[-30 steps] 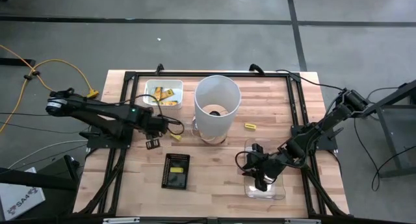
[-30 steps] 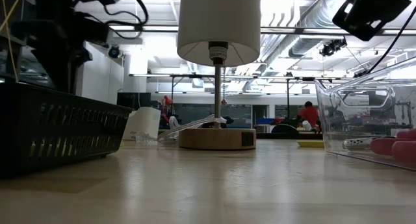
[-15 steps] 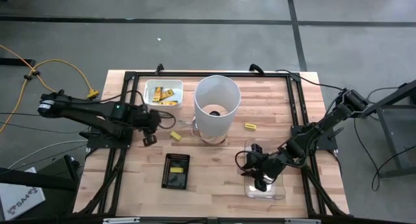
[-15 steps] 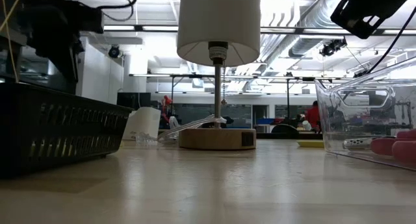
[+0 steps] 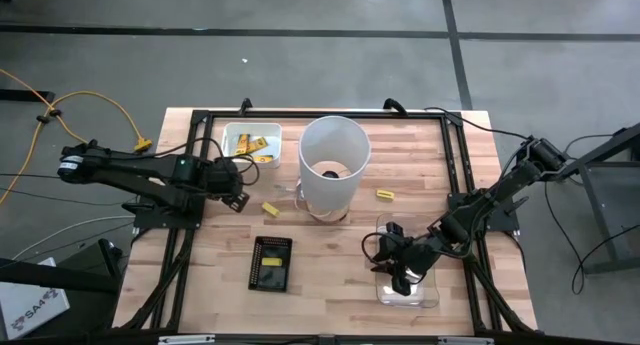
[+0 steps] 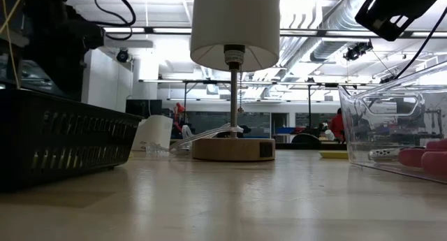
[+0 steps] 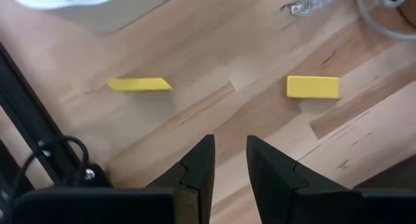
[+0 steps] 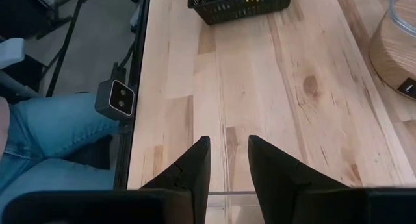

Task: Pick & Place School Supplies
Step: Put the yellow eraser into the black bin

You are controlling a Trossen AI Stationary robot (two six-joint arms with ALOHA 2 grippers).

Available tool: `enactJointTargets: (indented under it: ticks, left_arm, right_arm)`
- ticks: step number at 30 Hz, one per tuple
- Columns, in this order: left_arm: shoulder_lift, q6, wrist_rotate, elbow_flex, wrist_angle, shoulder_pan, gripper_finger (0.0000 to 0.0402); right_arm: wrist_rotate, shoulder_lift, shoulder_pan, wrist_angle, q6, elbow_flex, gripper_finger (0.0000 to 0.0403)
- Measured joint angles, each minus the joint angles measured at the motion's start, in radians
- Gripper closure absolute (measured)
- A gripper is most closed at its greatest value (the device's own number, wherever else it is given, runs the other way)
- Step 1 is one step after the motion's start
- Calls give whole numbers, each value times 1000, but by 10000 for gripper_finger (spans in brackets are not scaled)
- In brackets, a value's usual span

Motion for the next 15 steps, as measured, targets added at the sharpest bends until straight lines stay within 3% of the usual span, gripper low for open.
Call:
enactJointTargets:
  ticks: [7, 15]
  left_arm:
    - [0, -129, 5, 0, 0, -1, 317]
    - [0, -176, 5, 0, 1, -1, 317]
  right_arm:
    - [1, 0, 0, 0, 0, 0, 306]
    - [2, 0, 0, 0, 0, 0, 306]
